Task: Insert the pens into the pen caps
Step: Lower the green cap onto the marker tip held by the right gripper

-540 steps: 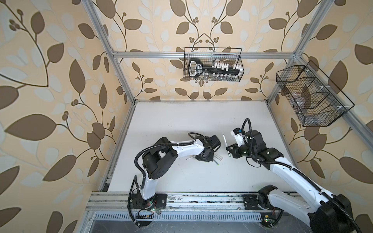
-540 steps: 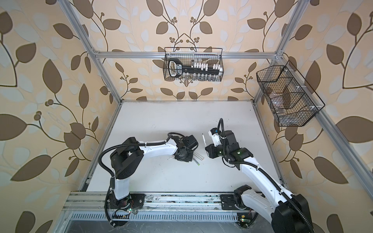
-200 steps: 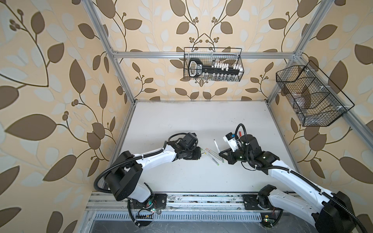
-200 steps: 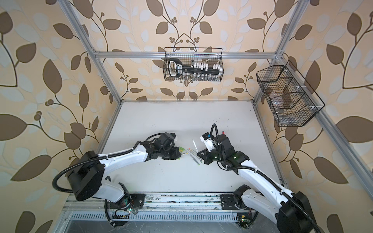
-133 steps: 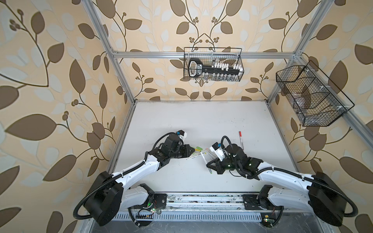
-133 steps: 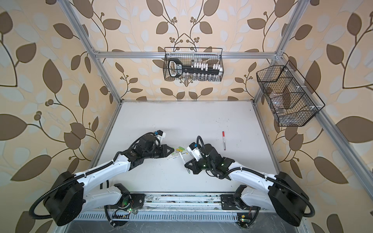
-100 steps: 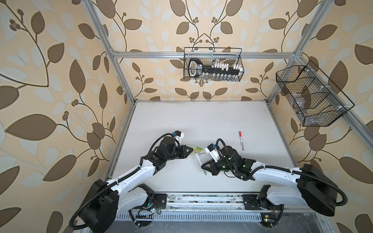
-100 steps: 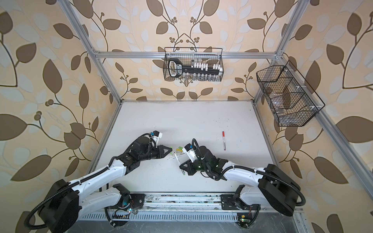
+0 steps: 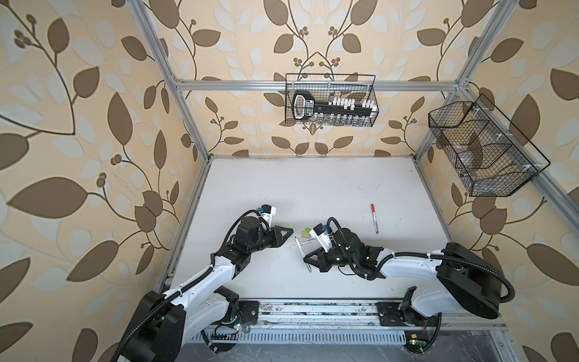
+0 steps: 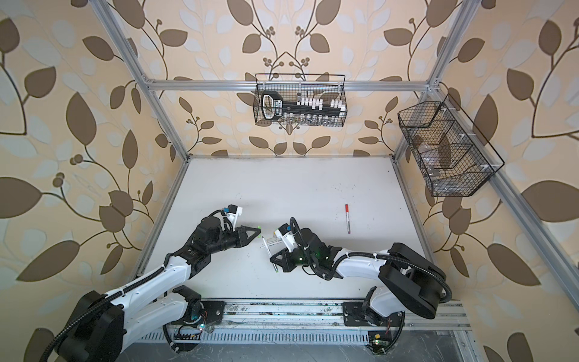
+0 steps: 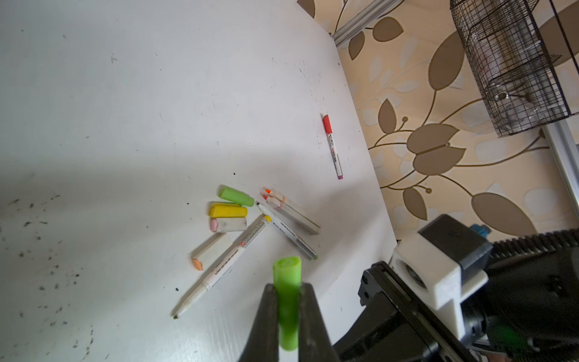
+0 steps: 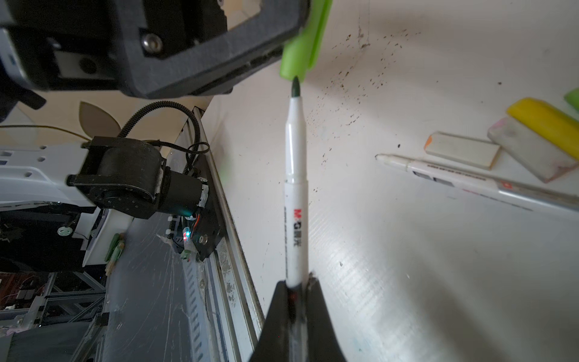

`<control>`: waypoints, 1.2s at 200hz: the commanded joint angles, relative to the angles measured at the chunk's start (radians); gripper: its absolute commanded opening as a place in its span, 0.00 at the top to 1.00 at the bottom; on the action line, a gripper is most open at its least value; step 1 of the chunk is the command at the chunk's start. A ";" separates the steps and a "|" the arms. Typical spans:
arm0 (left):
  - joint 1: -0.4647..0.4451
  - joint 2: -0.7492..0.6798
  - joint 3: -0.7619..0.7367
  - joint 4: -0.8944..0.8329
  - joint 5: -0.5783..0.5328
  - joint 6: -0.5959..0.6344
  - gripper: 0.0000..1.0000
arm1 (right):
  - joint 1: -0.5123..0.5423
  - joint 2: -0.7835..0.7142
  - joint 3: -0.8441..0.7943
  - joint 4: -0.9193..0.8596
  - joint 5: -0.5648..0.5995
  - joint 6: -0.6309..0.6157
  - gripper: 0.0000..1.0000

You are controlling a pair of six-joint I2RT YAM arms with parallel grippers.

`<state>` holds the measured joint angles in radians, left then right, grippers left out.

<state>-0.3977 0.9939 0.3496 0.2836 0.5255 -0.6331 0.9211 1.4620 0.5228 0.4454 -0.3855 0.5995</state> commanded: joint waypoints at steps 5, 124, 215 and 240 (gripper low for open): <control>0.017 -0.018 0.006 0.049 0.038 0.010 0.96 | 0.015 0.042 0.040 0.053 -0.007 0.017 0.98; 0.053 -0.058 0.014 0.017 0.054 -0.002 0.96 | 0.024 0.070 0.074 0.038 0.000 0.011 0.98; 0.054 -0.057 0.017 0.006 0.065 0.001 0.96 | -0.004 0.064 0.092 0.015 -0.003 -0.006 0.98; 0.053 -0.055 0.019 0.006 0.072 -0.001 0.96 | -0.012 0.065 0.095 0.014 -0.006 -0.011 0.98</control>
<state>-0.3519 0.9508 0.3496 0.2787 0.5526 -0.6353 0.9180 1.5211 0.5896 0.4603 -0.3866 0.6018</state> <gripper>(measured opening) 0.099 0.071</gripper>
